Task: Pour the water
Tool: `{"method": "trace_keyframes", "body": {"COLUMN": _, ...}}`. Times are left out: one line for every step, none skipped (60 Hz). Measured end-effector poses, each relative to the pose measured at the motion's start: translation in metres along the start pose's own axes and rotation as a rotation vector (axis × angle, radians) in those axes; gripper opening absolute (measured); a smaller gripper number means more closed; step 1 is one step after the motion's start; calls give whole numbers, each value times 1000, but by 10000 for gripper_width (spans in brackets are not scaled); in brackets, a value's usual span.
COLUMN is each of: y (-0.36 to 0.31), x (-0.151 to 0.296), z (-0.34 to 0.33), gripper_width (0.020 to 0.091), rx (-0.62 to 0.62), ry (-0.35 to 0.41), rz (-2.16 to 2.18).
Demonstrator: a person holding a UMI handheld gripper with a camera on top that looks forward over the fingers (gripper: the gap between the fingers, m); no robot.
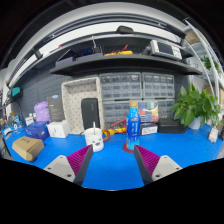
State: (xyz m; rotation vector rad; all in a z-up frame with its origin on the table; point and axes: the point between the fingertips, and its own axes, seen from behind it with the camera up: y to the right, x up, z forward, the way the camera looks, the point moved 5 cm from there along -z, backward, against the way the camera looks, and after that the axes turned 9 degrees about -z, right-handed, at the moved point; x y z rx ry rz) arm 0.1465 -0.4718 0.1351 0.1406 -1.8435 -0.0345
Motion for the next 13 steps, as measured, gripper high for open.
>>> {"method": "trace_keyframes", "body": {"y": -1, "x": 1, "z": -1, "gripper_width": 841, "rx": -1, "ry": 2, "rz": -1}}
{"method": "trace_keyframes", "body": {"y": -1, "x": 1, "z": -3, "gripper_width": 838, "rx": -2, "ry": 4, "rz": -2}}
{"method": "trace_keyframes", "body": {"y": -1, "x": 2, "z": -4, "gripper_width": 839, "rx": -4, "ry": 7, "rz": -4}}
{"method": "trace_keyframes", "body": {"y": -1, "x": 3, "z": -6, "gripper_width": 839, "rx": -6, "ry": 11, "rz": -5}}
{"method": "trace_keyframes", "body": {"y": -1, "x": 5, "z": -7, "gripper_width": 841, "rx": -8, "ry": 16, "rz": -7}}
{"method": "trace_keyframes", "body": {"y": -1, "x": 6, "z": -9, "gripper_width": 840, "rx": -9, "ry": 20, "rz": -10}}
{"method": "trace_keyframes", "body": {"y": -1, "x": 8, "z": -11, "gripper_width": 840, "rx": -12, "ry": 22, "rz": -13}}
{"method": "trace_keyframes", "body": {"y": -1, "x": 9, "z": -12, "gripper_width": 839, "rx": -14, "ry": 26, "rz": -17}}
{"method": "trace_keyframes", "body": {"y": -1, "x": 10, "z": -13, "gripper_width": 840, "rx": -16, "ry": 28, "rz": -19}}
{"method": "trace_keyframes", "body": {"y": 0, "x": 10, "z": -14, "gripper_width": 840, "rx": -18, "ry": 34, "rz": -21}}
{"method": "trace_keyframes", "body": {"y": -1, "x": 12, "z": -14, "gripper_width": 841, "rx": -19, "ry": 37, "rz": -23}}
{"method": "trace_keyframes", "body": {"y": -1, "x": 13, "z": -15, "gripper_width": 841, "rx": -20, "ry": 41, "rz": -24}}
{"method": "trace_keyframes", "body": {"y": -1, "x": 14, "z": -16, "gripper_width": 841, "rx": -21, "ry": 44, "rz": -25}}
